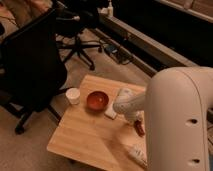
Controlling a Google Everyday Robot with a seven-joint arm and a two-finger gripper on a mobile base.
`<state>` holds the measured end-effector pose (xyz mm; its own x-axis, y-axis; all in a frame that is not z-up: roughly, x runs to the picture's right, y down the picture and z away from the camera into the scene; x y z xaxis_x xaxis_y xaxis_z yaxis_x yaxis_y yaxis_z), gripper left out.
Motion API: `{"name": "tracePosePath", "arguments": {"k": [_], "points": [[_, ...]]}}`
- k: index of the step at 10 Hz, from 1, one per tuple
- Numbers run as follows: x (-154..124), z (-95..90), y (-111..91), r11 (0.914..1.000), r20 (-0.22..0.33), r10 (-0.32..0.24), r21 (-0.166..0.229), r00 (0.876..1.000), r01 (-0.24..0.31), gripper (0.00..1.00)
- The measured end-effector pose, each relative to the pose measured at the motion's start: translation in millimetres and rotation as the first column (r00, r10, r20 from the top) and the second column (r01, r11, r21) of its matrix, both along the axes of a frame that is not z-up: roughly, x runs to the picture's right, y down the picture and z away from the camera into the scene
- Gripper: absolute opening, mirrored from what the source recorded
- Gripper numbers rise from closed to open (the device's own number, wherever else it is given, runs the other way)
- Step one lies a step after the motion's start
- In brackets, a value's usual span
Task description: Drag the pepper across the table
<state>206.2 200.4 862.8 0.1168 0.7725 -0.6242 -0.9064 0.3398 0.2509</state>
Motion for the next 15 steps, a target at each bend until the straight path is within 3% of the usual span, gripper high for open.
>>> {"name": "tracePosePath", "arguments": {"k": [3, 8, 9, 12, 15], "points": [[17.5, -1.6, -4.7, 0.9986, -0.023, 0.05, 0.016, 0.998, -0.05, 0.46], [35.1, 1.5, 0.9, 0.9924, -0.045, 0.123, 0.006, 0.991, -0.123, 0.46], [36.8, 1.7, 1.3, 0.991, -0.047, 0.134, 0.004, 0.99, -0.134, 0.48], [42.2, 1.2, -2.4, 0.9826, -0.043, 0.186, 0.016, 0.982, -0.185, 0.71], [38.1, 1.9, -7.3, 0.976, -0.022, 0.217, 0.019, 0.976, -0.217, 0.73]]}}
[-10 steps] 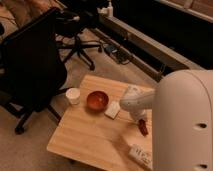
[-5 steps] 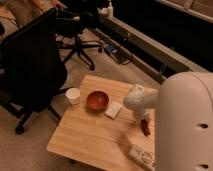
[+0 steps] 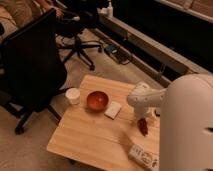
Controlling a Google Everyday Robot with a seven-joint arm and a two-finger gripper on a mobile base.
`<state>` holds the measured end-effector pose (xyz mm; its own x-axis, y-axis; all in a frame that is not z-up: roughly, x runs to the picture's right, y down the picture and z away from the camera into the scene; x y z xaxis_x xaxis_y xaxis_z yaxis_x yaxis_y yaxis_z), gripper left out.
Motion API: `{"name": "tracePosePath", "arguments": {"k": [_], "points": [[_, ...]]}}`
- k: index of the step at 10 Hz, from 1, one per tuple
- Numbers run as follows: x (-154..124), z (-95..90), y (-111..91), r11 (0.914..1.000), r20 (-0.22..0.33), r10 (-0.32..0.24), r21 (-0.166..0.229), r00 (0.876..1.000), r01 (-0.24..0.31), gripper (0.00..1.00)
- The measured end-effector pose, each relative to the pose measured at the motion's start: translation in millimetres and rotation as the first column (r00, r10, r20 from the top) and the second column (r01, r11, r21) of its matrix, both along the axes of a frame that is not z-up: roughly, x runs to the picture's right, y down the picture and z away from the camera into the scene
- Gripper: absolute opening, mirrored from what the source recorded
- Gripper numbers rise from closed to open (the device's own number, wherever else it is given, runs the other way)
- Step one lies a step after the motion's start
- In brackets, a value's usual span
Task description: Drag the pepper across the table
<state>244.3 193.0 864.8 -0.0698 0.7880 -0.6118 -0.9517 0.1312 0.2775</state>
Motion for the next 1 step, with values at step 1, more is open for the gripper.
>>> {"name": "tracePosePath", "arguments": {"k": [1], "points": [[-2.1, 1.1, 1.4, 0.9999, 0.012, 0.008, -0.007, 1.0, -0.008, 0.73]]}}
